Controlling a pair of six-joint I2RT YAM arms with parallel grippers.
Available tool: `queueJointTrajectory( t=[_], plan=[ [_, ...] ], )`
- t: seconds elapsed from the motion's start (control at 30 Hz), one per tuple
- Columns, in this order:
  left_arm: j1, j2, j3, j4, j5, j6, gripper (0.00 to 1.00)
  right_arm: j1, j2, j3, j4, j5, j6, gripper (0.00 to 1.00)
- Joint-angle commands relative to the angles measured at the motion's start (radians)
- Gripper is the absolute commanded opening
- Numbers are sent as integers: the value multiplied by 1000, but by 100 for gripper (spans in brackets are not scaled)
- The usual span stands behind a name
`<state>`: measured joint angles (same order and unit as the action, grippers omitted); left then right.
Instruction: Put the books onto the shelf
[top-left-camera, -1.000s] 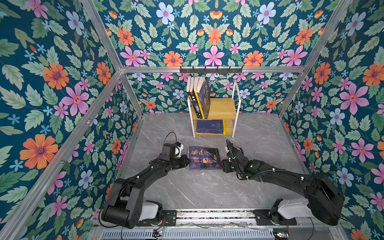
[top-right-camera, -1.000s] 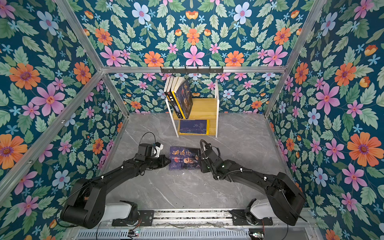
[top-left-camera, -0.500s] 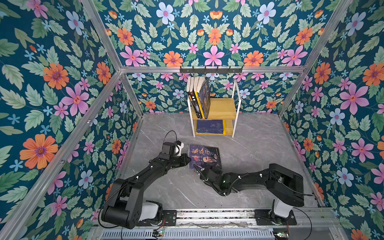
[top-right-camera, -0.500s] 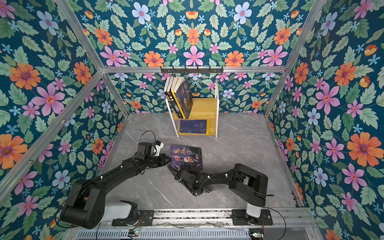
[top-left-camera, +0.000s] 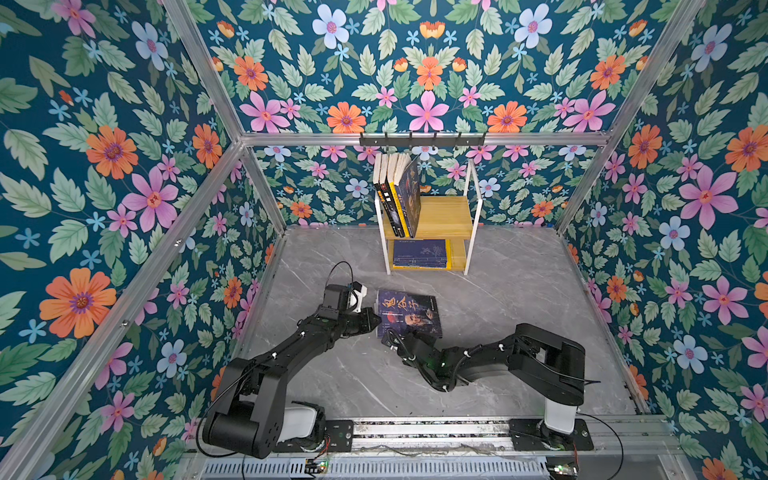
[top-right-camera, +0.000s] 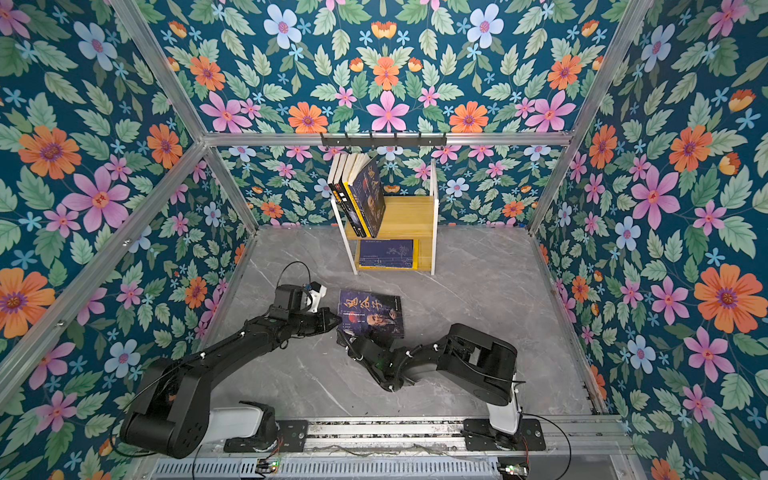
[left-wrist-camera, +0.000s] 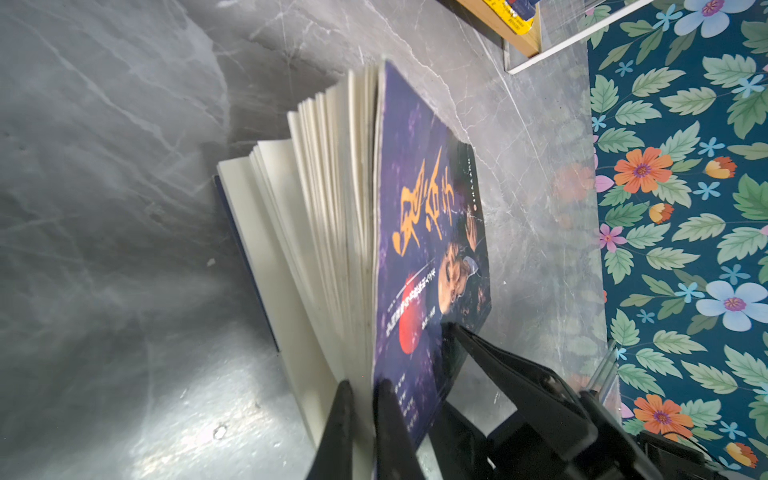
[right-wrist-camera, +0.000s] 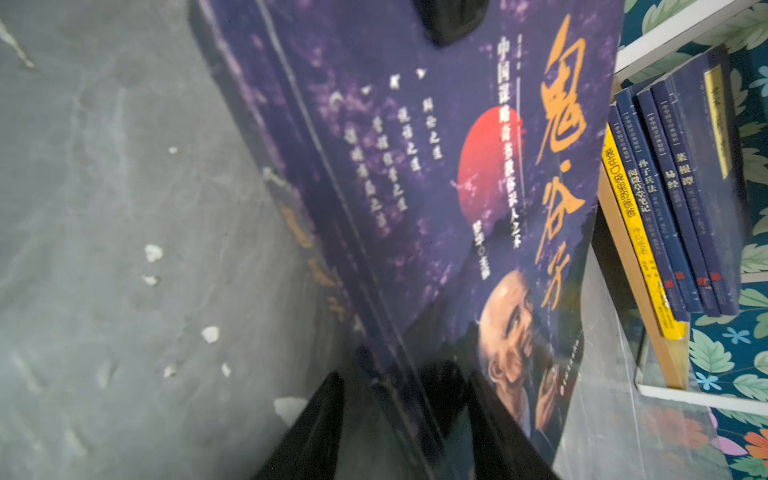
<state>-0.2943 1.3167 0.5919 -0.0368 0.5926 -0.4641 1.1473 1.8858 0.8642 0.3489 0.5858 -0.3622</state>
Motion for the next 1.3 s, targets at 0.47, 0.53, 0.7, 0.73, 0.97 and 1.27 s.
queueJointTrajectory(
  t=[0.47,0.53,0.7,0.73,0.97,1.27],
  plan=[
    [86,-96,-29,41,1,8,41,-14,-7,-24,75,-9,-20,0],
    [119,-111,-27,46,2,11,45,-14,-20,-29,73,-7,-21,0],
    [214,-154,-32,51,-24,25,52,-14,-54,-48,75,6,-19,0],
    [230,-162,-37,56,-25,25,53,-14,-58,-55,83,6,-15,0],
    [312,-208,-65,78,-36,51,68,-14,-105,-80,77,8,19,0],
    [375,-221,-63,128,-9,182,90,-14,-190,-110,71,0,62,0]
  ],
)
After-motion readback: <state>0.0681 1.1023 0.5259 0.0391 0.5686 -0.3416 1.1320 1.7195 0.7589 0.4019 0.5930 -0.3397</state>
